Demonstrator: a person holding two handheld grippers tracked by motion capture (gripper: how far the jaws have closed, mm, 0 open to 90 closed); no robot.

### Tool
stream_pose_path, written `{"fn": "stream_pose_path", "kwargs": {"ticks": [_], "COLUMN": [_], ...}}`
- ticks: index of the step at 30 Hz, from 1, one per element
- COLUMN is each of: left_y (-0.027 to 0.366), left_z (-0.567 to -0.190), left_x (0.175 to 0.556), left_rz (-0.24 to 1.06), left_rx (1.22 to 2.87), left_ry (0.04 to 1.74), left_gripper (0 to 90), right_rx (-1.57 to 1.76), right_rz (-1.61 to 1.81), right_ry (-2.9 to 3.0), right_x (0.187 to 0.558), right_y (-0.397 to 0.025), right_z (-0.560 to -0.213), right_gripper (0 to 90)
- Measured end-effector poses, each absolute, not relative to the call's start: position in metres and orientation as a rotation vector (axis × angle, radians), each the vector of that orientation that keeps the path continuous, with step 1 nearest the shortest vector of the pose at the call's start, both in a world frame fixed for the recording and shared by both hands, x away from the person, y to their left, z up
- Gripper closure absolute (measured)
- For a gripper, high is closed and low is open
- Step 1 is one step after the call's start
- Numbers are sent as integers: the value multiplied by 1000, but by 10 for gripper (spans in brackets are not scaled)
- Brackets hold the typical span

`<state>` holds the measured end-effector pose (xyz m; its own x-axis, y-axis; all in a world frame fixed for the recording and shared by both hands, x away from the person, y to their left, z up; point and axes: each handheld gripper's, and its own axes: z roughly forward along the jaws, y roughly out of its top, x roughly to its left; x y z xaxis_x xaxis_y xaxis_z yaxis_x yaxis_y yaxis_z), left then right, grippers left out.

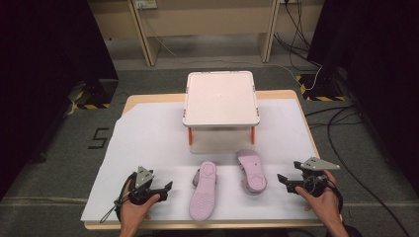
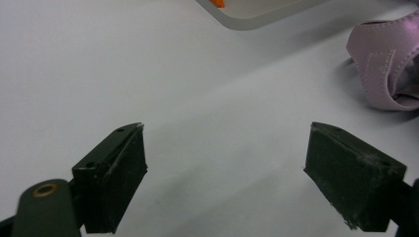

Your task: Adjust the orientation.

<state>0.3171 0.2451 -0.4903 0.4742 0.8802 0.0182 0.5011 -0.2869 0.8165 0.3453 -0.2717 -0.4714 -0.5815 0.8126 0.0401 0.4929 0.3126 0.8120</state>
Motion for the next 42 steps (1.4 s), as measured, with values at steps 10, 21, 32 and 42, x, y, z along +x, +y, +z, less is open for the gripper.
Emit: {"fn": "stream_pose_path", "kwargs": {"ticks": [10, 21, 32, 42], "left_y": [246, 247, 246, 246], "left_z": [-491, -490, -490, -490], "left_x": [319, 320, 320, 319], "left_rz": [620, 638, 637, 640], "left_rx": [1939, 1926, 1933, 1939], "left_ry": [1152, 1142, 1131, 1124], "left_gripper": [155, 158, 160, 162], "right_rx": [1116, 947, 851, 819], "right_rz": [1187, 1178, 1104, 999], "right_ry": [2220, 2287, 2383, 2436], "right_x": [352, 367, 376, 381], "right_y": [-256, -206, -166, -147], "right_z": [-462, -437, -426, -426], "right_gripper": [187, 186, 201, 200]}}
